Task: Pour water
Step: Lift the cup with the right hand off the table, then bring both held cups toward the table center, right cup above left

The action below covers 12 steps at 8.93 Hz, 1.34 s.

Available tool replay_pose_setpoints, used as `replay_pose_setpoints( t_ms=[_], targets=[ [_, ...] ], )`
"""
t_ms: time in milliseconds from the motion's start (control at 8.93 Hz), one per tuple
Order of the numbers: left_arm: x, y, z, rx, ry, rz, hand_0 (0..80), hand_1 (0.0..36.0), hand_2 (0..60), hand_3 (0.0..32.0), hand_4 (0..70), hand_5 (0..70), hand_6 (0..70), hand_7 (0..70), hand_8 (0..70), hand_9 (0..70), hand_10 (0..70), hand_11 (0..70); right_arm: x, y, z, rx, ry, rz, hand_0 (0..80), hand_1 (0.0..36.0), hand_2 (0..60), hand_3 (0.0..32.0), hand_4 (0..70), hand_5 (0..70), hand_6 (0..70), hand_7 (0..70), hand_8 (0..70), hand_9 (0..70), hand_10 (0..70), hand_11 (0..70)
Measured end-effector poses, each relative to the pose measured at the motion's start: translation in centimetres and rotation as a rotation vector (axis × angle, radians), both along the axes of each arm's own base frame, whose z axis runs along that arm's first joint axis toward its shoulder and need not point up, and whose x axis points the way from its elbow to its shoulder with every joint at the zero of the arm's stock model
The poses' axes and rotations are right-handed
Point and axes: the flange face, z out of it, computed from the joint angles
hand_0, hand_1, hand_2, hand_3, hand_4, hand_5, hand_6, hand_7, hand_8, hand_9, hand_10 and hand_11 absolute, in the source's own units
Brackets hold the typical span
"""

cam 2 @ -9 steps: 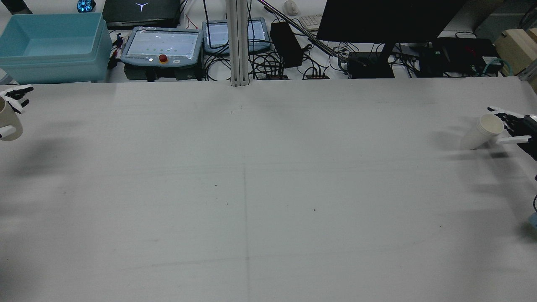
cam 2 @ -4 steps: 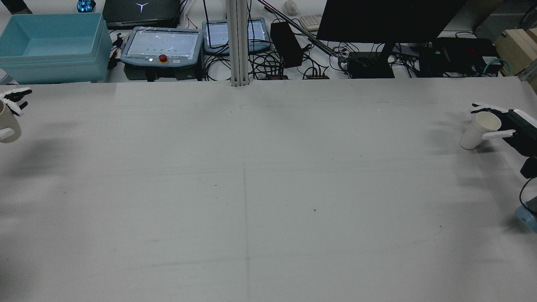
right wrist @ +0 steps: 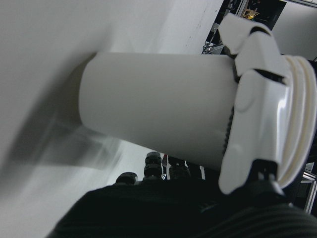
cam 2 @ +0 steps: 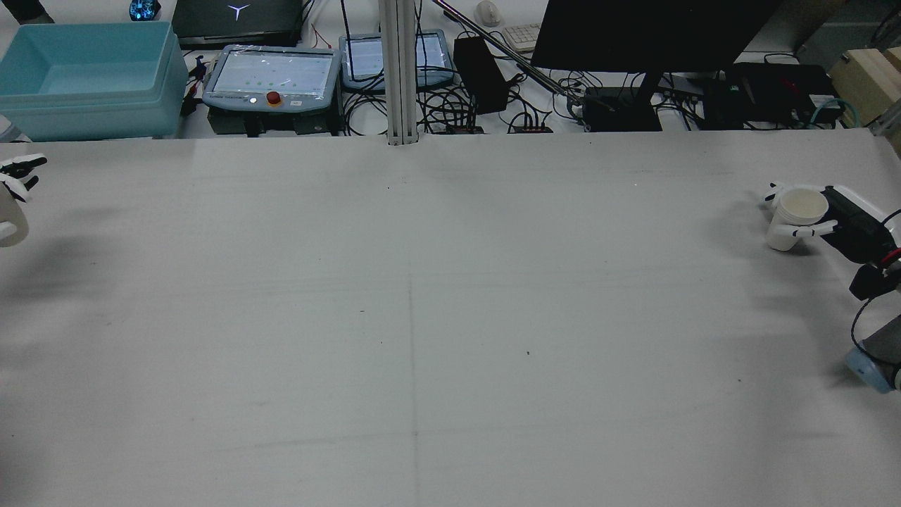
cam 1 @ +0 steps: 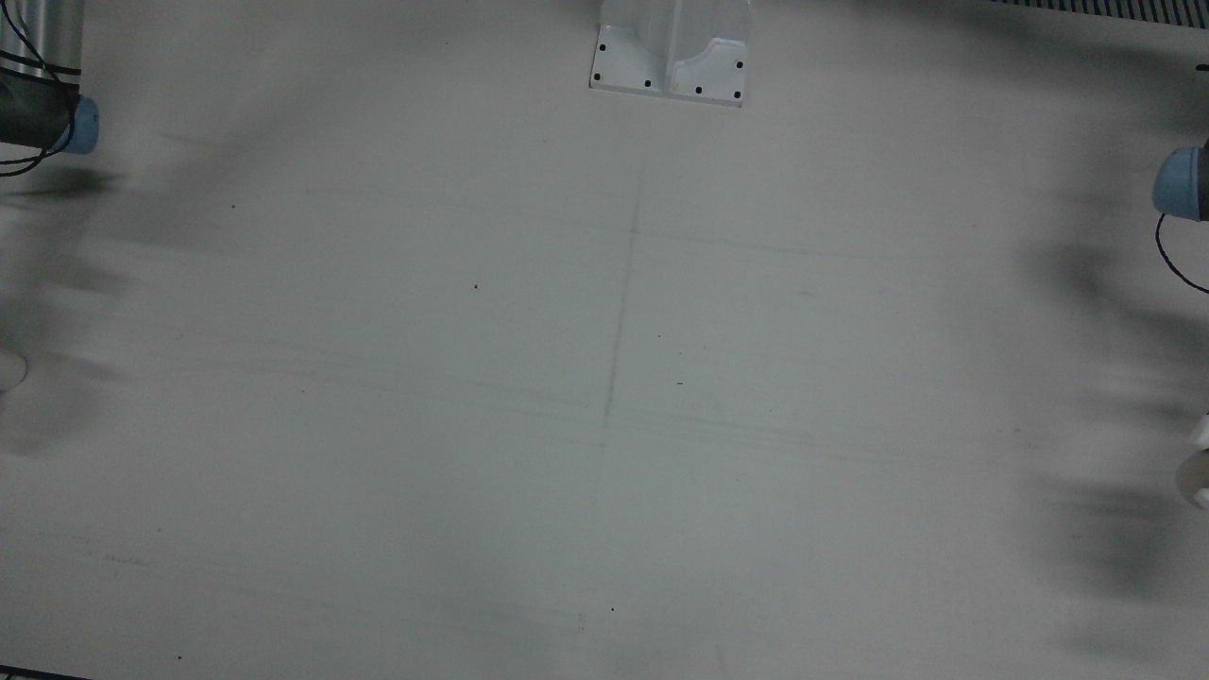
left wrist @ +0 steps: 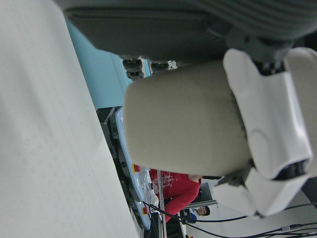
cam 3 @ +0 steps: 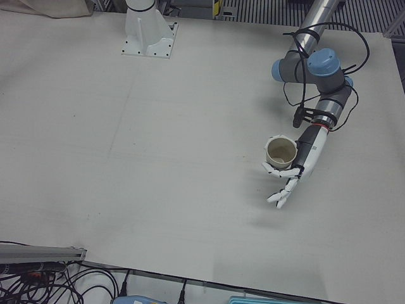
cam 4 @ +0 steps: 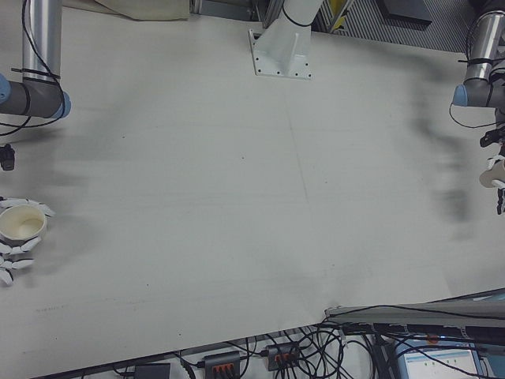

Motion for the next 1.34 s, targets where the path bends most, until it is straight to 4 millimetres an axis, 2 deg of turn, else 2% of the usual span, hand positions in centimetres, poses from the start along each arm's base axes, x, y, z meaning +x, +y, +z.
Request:
replay_pose_setpoints(
  t_ms=[112, 224, 336, 448, 672, 784, 896, 1008, 1120, 1344],
  targets=[
    [-0.2, 0.4, 0.5, -0.002, 0.001, 0.001, 55.6, 33.4, 60.0, 0.0, 70.0, 70.0, 10.5, 19.2, 5.2, 7.4, 5.6, 9.0, -0.7, -0.3, -1.1, 0.002, -0.001, -0.010, 80.0, 36.0, 60.0, 0.0, 59.0, 70.0, 52.5, 70.0, 35.0, 48.9, 21.4, 34.1],
    [-0.4, 0.7, 0.8, -0.003, 0.003, 0.002, 55.7, 33.6, 60.0, 0.0, 70.0, 70.0, 10.7, 19.3, 5.3, 7.4, 5.3, 8.6, -0.9, -0.8, -2.6, 0.012, -0.008, -0.010, 80.0, 36.0, 60.0, 0.0, 55.3, 70.0, 54.3, 70.0, 38.7, 53.2, 24.5, 38.9],
    [-0.6, 0.9, 0.8, -0.001, 0.006, 0.002, 56.1, 34.0, 60.0, 0.0, 70.0, 70.0, 10.9, 19.6, 5.3, 7.5, 5.2, 8.5, -0.8, -1.5, -4.7, 0.030, -0.018, -0.004, 80.0, 36.0, 60.0, 0.0, 53.8, 70.0, 55.2, 70.0, 40.0, 54.5, 26.7, 42.1],
    [-0.7, 1.0, 0.6, 0.004, 0.009, 0.001, 56.9, 34.7, 60.0, 0.0, 70.0, 70.0, 11.1, 19.8, 5.3, 7.5, 5.0, 8.2, -0.6, -1.9, -6.7, 0.042, -0.026, 0.003, 80.0, 36.0, 60.0, 0.0, 49.3, 70.0, 55.1, 70.0, 41.1, 55.5, 29.2, 45.7],
    [-0.9, 1.1, -0.8, 0.018, 0.016, 0.003, 58.0, 35.9, 60.0, 0.0, 70.0, 70.0, 12.0, 20.3, 5.5, 7.6, 4.8, 7.9, 0.3, -2.0, -10.1, 0.054, -0.045, 0.017, 80.0, 36.0, 60.0, 0.0, 41.9, 70.0, 54.9, 70.0, 41.9, 56.0, 32.3, 50.1],
    [-0.9, 1.2, -2.3, 0.027, 0.018, 0.005, 58.5, 36.0, 60.0, 0.0, 70.0, 70.0, 12.5, 20.5, 5.6, 7.7, 4.7, 7.9, 0.8, -2.0, -11.5, 0.053, -0.072, 0.024, 80.0, 36.0, 60.0, 0.0, 40.7, 70.0, 54.0, 70.0, 40.8, 54.1, 31.5, 49.0],
    [-0.8, 1.1, -4.4, 0.036, 0.021, 0.006, 59.7, 36.0, 60.0, 0.0, 70.0, 70.0, 12.8, 20.8, 5.7, 7.9, 4.7, 7.9, 1.2, -2.1, -13.4, 0.046, -0.108, 0.029, 80.0, 36.0, 60.0, 0.0, 44.6, 70.0, 52.6, 70.0, 38.2, 50.5, 28.6, 45.3],
    [-0.7, 1.0, -6.4, 0.046, 0.022, 0.006, 60.4, 36.0, 60.0, 0.0, 70.0, 70.0, 13.2, 21.3, 5.8, 7.9, 4.6, 7.9, 1.8, -2.3, -16.3, 0.043, -0.137, 0.038, 80.0, 36.0, 60.0, 0.0, 46.0, 70.0, 52.5, 70.0, 37.9, 49.8, 28.1, 44.6],
    [-0.5, 0.7, -8.5, 0.057, 0.019, 0.005, 59.9, 36.0, 60.0, 0.0, 70.0, 70.0, 13.1, 21.0, 5.6, 7.7, 4.6, 7.8, 2.4, -2.6, -20.3, 0.048, -0.156, 0.049, 80.0, 36.0, 60.0, 0.0, 52.0, 70.0, 54.9, 70.0, 39.0, 50.8, 28.9, 45.5],
    [0.8, -0.5, -12.2, 0.092, 0.001, 0.007, 61.0, 36.0, 60.0, 0.0, 70.0, 70.0, 13.4, 21.2, 5.9, 8.0, 4.4, 7.6, 3.0, -2.8, -30.0, 0.075, -0.180, 0.065, 80.0, 36.0, 60.0, 0.0, 60.0, 70.0, 57.7, 70.0, 39.9, 51.8, 28.6, 45.0]
  ],
)
